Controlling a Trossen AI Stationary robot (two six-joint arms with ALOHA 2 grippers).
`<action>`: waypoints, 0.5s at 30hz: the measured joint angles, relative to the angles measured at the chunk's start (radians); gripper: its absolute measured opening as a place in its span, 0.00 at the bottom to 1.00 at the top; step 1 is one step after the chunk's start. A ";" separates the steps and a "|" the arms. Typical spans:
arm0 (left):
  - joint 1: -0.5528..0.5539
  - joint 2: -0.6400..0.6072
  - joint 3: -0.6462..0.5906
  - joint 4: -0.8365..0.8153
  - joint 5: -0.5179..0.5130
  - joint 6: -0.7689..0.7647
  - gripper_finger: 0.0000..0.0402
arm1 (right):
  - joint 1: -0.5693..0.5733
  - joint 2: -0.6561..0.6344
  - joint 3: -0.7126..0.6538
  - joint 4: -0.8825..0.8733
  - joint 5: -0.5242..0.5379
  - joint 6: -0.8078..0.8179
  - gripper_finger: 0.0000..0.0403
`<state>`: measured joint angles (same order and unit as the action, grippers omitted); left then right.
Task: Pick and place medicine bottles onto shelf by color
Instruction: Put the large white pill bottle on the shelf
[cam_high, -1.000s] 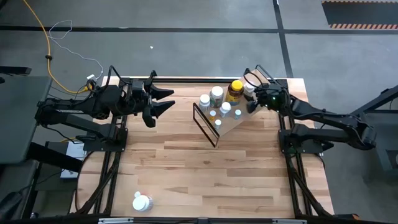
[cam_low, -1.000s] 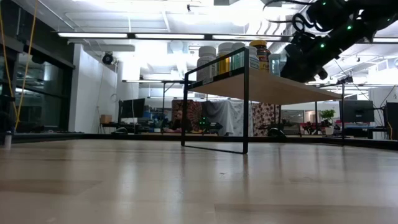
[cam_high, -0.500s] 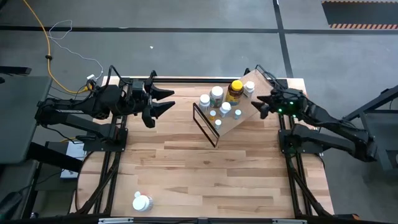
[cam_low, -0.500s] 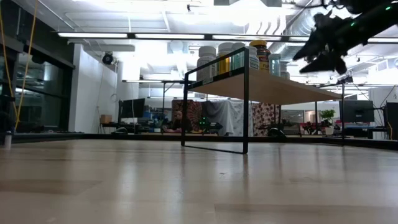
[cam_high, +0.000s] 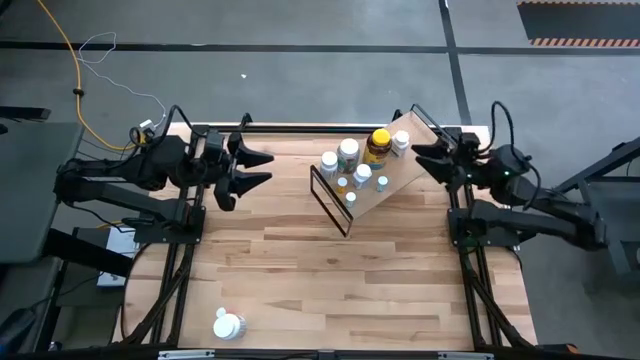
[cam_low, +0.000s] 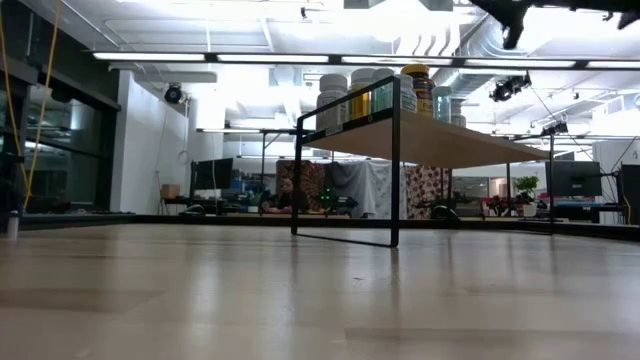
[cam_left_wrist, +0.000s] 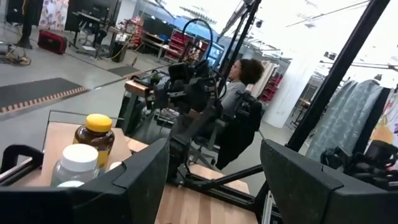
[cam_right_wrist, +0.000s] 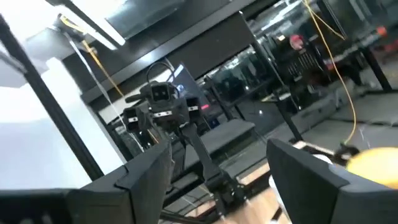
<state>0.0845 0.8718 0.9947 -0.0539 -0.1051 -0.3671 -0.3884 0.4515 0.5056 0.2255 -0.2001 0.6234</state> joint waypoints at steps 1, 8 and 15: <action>0.000 -0.003 0.000 -0.006 0.000 0.000 0.60 | 0.024 0.024 0.000 0.030 0.016 -0.023 0.63; 0.000 -0.003 0.000 -0.010 0.000 0.000 0.60 | 0.193 0.193 0.010 0.166 0.083 -0.171 0.63; 0.000 -0.002 0.000 -0.011 -0.009 0.001 0.60 | 0.290 0.289 0.110 0.102 0.154 -0.320 0.63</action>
<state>0.0849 0.8696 0.9947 -0.0647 -0.1136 -0.3659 -0.0988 0.7405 0.6157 0.3277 -0.0462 0.3037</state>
